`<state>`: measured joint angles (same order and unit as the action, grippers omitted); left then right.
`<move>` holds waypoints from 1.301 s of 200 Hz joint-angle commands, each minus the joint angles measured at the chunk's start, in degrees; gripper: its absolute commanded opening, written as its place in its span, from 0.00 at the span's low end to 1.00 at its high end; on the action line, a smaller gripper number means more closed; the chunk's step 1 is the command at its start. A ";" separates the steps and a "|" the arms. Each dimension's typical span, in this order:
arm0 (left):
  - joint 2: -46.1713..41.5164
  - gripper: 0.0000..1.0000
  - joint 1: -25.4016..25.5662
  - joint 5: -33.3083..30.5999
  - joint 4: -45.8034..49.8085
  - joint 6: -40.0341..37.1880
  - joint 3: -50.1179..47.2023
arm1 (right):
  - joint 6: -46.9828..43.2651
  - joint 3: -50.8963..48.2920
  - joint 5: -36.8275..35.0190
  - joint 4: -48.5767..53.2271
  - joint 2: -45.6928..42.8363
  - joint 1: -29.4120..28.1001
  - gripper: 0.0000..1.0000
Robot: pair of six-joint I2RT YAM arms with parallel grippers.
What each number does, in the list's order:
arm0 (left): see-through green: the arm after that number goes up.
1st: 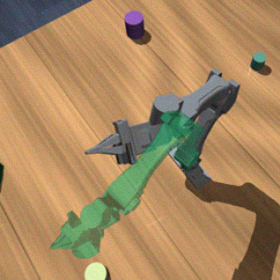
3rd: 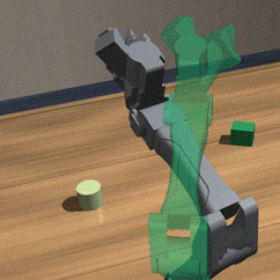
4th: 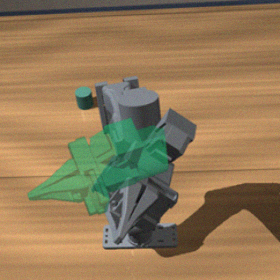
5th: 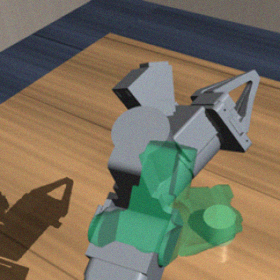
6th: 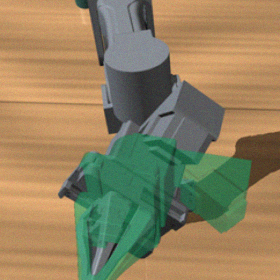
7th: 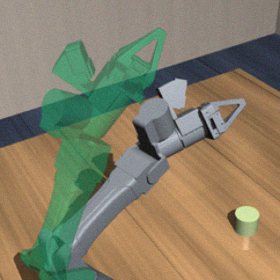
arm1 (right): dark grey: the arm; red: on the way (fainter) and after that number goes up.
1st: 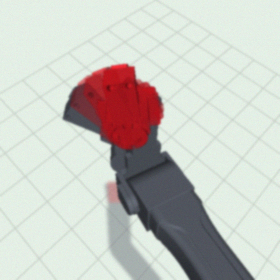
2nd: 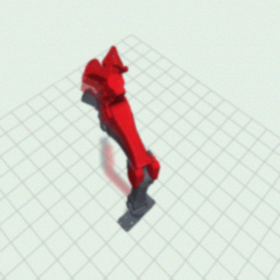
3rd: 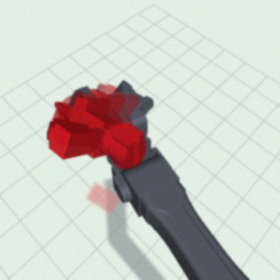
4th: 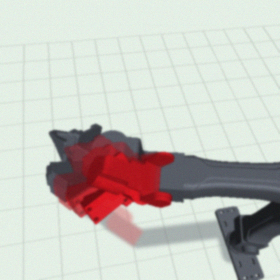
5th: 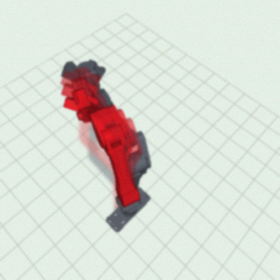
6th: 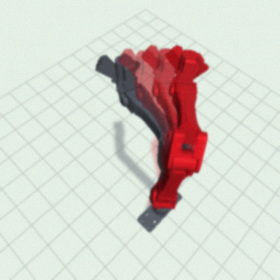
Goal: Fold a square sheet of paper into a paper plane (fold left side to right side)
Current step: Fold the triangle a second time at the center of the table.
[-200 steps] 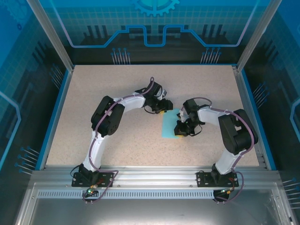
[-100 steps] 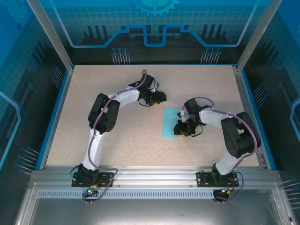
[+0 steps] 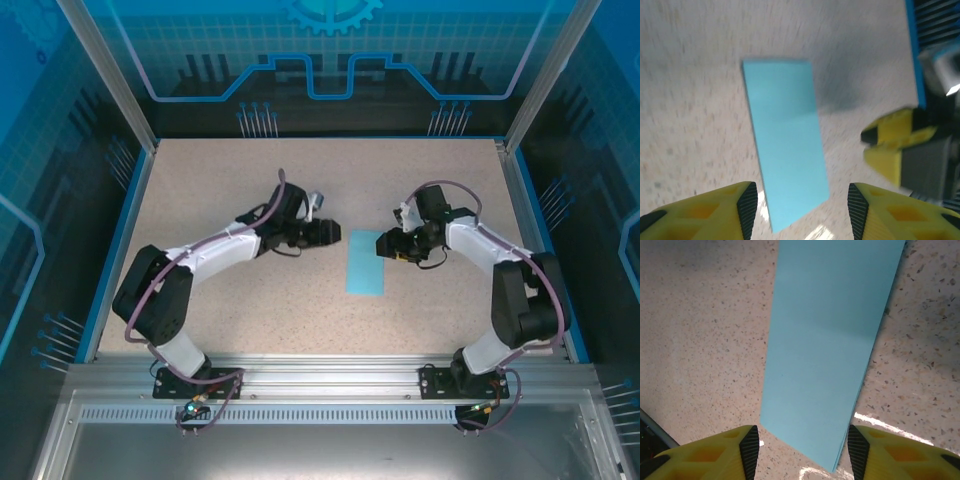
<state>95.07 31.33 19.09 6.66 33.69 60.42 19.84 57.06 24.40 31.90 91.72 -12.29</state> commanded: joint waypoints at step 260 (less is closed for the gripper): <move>1.62 0.55 5.00 -3.71 -5.16 3.49 -4.13 | 3.06 12.99 5.57 -3.54 16.87 2.57 0.41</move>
<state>96.38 35.86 16.05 1.17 37.58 54.98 22.68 71.96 27.05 28.45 111.31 -10.39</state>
